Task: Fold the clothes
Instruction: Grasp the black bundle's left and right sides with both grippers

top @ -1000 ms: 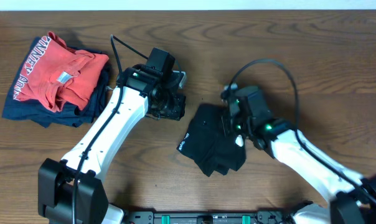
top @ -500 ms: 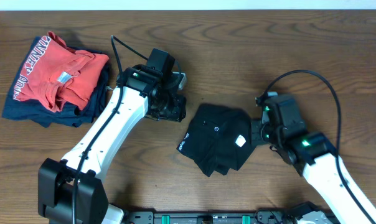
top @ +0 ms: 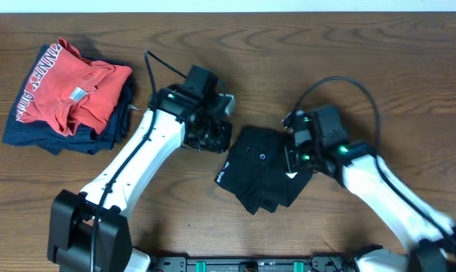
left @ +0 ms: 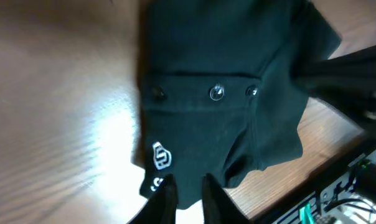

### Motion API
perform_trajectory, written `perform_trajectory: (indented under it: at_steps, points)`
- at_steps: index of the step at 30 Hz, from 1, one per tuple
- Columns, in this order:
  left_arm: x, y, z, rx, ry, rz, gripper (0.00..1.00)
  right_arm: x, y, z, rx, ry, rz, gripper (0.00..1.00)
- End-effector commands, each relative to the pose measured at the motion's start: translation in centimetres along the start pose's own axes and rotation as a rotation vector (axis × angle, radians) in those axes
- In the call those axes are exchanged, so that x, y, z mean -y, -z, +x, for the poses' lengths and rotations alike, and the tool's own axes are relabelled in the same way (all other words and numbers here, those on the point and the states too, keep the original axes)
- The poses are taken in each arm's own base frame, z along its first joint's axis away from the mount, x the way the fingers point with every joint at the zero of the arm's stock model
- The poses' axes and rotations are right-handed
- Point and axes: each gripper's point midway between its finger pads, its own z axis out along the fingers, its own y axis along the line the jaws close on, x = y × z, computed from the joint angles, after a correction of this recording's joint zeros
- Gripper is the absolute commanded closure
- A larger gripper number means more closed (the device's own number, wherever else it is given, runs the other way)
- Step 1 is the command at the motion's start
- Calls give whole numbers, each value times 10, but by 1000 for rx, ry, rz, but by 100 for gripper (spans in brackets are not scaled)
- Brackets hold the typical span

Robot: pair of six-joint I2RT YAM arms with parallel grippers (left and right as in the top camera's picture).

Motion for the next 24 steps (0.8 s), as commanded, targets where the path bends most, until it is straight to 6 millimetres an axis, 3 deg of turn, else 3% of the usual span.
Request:
perform_trajectory:
  at_steps: [1,5,11,15,19,24]
  points:
    - [-3,-11,12,-44,16,7,76,9,-26,35,-166,-64,3,99]
    - [-4,-19,22,-72,28,29,64,39,-34,61,-262,-226,167,99]
    - [10,-35,41,-120,58,167,62,39,-35,56,-244,-220,170,99]
    - [7,-56,54,-128,110,192,92,39,-34,55,-239,-219,169,99]
    - [-3,-81,59,-85,253,199,94,28,-23,40,-182,-174,129,99]
    - [-27,-103,59,2,434,140,94,8,17,12,-16,-118,86,98]
